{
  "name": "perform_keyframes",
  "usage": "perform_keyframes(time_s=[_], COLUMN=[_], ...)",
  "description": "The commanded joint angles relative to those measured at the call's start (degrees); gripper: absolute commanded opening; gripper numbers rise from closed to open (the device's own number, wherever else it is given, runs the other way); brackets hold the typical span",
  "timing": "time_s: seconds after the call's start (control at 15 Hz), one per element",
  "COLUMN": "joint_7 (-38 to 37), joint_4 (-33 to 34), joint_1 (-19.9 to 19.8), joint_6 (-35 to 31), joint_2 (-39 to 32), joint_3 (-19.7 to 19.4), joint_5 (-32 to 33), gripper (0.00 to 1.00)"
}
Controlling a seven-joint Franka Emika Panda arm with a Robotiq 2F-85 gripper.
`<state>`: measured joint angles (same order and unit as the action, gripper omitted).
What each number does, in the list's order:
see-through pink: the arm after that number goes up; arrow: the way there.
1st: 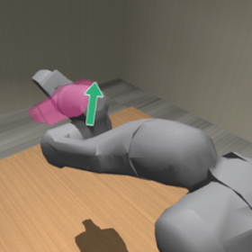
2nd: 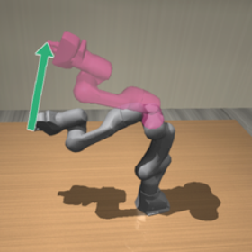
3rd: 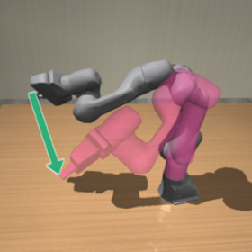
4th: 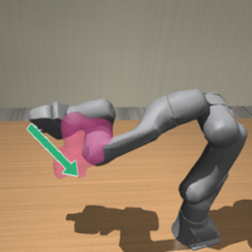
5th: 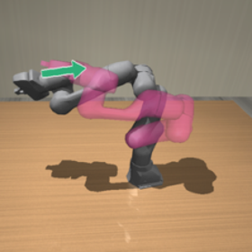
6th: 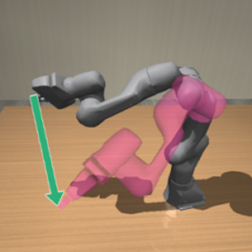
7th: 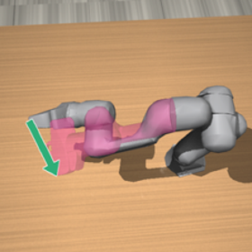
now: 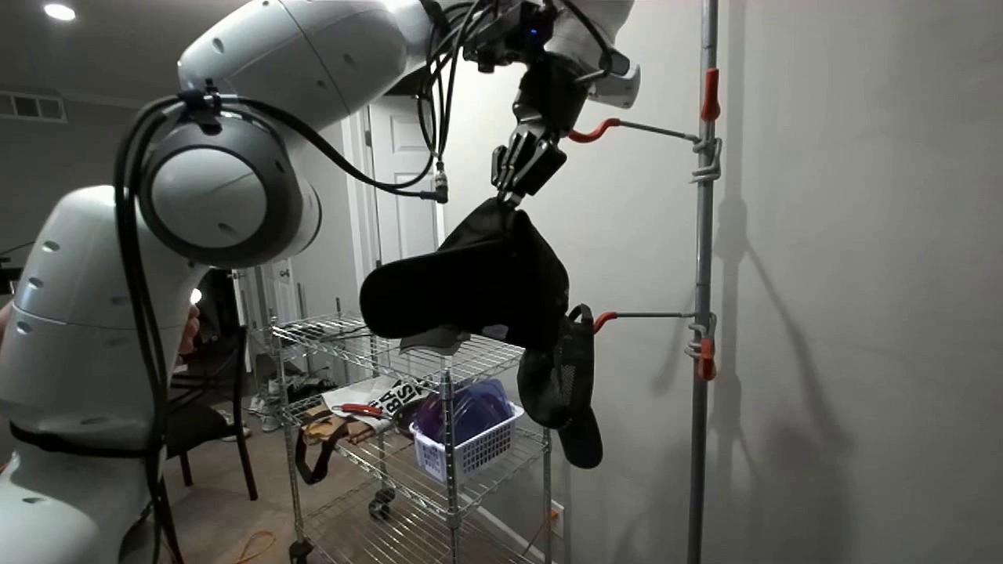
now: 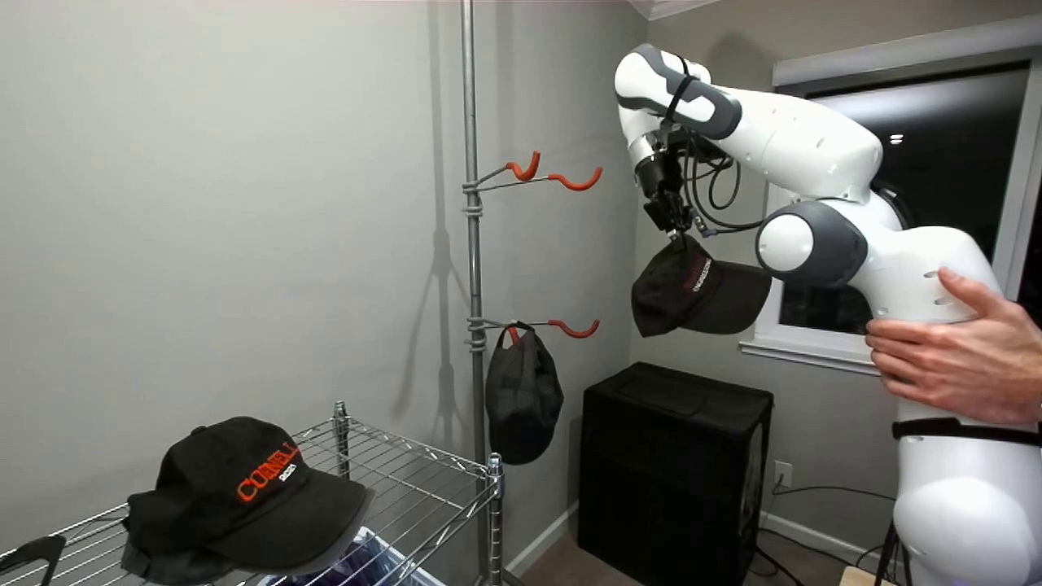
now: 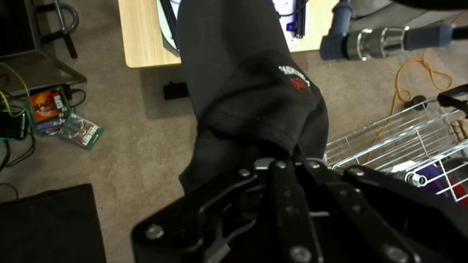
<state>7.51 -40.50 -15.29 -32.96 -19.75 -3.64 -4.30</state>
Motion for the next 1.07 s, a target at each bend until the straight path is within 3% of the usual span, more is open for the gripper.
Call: perform_keyframes(time_s=[0.0, 0.27, 0.67, 0.8, 1.0], joint_7=[-0.70, 0.17, 3.17, 4.51, 8.10], joint_4=[-14.48, -26.45, -24.13, -26.29, -34.69], joint_1=[0.60, 0.37, 1.80, 2.16, 1.48], joint_6=[-0.70, -11.68, -22.71, -26.87, -34.57], joint_2=[3.78, 7.66, 9.46, 12.70, 19.43], joint_3=[0.00, -0.38, 0.49, 0.38, -0.31], joint_5=[-0.18, -0.13, 4.58, 6.68, 9.58], gripper=[0.01, 0.01, 0.01, 0.01, 0.01])
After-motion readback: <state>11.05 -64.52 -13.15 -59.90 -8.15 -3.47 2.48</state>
